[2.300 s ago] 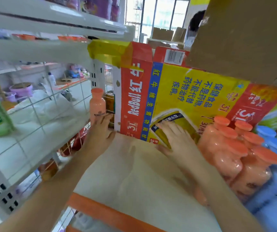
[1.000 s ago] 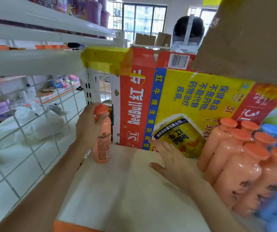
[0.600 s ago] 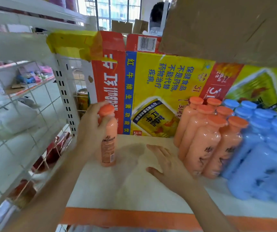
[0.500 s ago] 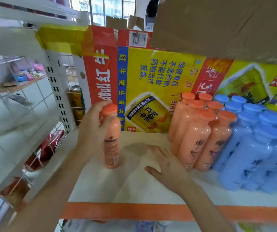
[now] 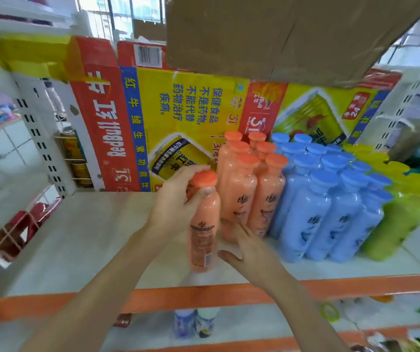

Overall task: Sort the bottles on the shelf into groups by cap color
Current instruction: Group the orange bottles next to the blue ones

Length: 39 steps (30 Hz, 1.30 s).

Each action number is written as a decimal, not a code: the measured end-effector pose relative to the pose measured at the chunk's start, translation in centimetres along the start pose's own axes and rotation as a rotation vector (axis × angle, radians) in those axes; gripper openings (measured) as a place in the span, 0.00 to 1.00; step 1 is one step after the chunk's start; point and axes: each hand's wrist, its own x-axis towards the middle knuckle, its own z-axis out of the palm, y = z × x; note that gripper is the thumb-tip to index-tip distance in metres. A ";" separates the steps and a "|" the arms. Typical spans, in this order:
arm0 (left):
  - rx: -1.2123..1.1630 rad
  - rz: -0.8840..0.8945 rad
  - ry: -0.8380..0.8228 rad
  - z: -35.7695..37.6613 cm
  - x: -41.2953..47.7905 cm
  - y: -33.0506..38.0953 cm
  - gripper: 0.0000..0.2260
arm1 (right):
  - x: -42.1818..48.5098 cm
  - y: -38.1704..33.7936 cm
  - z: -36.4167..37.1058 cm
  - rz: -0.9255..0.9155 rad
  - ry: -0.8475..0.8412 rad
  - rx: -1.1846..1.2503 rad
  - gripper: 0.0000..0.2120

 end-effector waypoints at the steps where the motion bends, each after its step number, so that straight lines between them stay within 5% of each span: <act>1: -0.009 0.005 -0.015 0.6 0.0 0.5 0.16 | -0.3 0.5 -0.1 0.007 0.007 0.022 0.30; 23: -0.424 -0.080 -0.348 4.8 0.6 4.1 0.16 | -1.4 6.2 0.6 0.151 -0.131 0.738 0.39; 36: -0.100 0.023 -0.081 5.9 0.8 4.8 0.14 | -2.0 6.3 2.8 0.181 0.126 0.684 0.38; 39: -0.081 0.038 -0.107 5.7 0.9 5.0 0.12 | -1.9 6.7 2.0 0.162 0.007 0.755 0.35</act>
